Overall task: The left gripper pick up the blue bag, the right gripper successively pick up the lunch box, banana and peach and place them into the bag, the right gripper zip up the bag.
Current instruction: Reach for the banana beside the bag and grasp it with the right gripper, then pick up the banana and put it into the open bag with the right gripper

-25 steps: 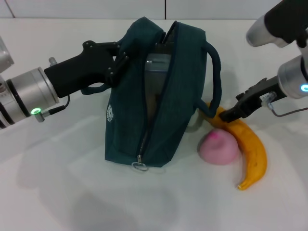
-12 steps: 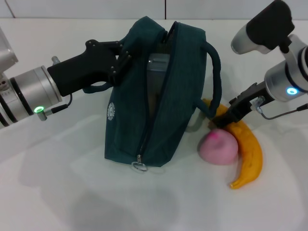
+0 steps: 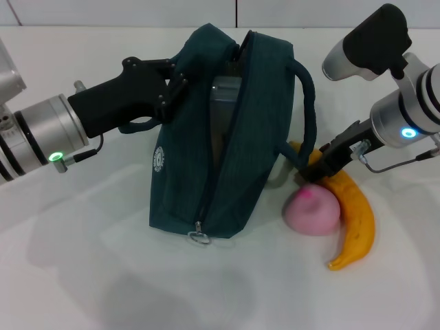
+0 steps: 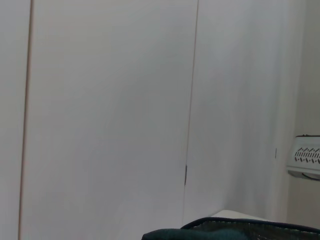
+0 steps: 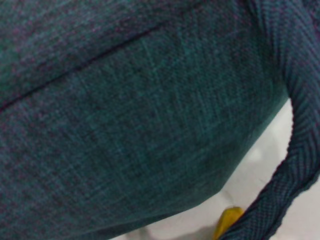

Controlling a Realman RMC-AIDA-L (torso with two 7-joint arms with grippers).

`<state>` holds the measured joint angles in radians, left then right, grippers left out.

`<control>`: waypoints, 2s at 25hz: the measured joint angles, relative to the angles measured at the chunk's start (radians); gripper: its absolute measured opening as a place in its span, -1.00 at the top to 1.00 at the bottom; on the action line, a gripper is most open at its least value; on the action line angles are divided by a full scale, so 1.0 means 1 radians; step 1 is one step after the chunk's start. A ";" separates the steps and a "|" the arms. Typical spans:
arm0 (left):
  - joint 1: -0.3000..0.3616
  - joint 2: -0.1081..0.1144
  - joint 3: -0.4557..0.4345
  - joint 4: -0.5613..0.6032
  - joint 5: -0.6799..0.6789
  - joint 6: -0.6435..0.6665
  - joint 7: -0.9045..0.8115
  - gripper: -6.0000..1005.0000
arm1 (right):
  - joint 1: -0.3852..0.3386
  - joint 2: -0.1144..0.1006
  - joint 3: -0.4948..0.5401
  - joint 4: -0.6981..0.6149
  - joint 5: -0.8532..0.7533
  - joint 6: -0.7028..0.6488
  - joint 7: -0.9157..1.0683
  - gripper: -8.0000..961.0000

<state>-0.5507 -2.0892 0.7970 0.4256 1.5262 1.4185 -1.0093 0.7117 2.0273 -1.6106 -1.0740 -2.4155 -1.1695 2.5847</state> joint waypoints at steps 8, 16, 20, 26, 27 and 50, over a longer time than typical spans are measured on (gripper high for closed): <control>0.000 0.000 0.000 -0.001 0.000 -0.001 0.000 0.90 | -0.003 -0.007 0.002 0.000 0.009 -0.013 -0.006 -0.20; 0.009 0.000 0.001 -0.001 0.000 0.006 0.000 0.90 | -0.080 -0.015 0.117 -0.108 0.001 -0.045 -0.041 0.02; 0.011 0.000 -0.001 -0.001 0.000 0.009 0.000 0.90 | -0.172 -0.014 0.250 -0.227 0.018 -0.083 -0.094 0.03; 0.015 0.003 -0.001 0.003 -0.001 0.058 -0.009 0.90 | -0.256 -0.013 0.408 -0.315 0.175 -0.159 -0.223 0.05; 0.015 0.004 -0.002 0.005 -0.002 0.073 -0.012 0.90 | -0.290 -0.012 0.476 -0.323 0.294 -0.205 -0.310 0.05; 0.008 -0.001 0.002 0.001 -0.042 0.096 -0.001 0.90 | -0.037 -0.013 0.624 0.409 1.171 -0.357 -1.072 -0.03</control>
<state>-0.5428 -2.0900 0.7992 0.4263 1.4843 1.5145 -1.0099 0.6748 2.0147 -0.9866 -0.6648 -1.2446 -1.5266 1.5130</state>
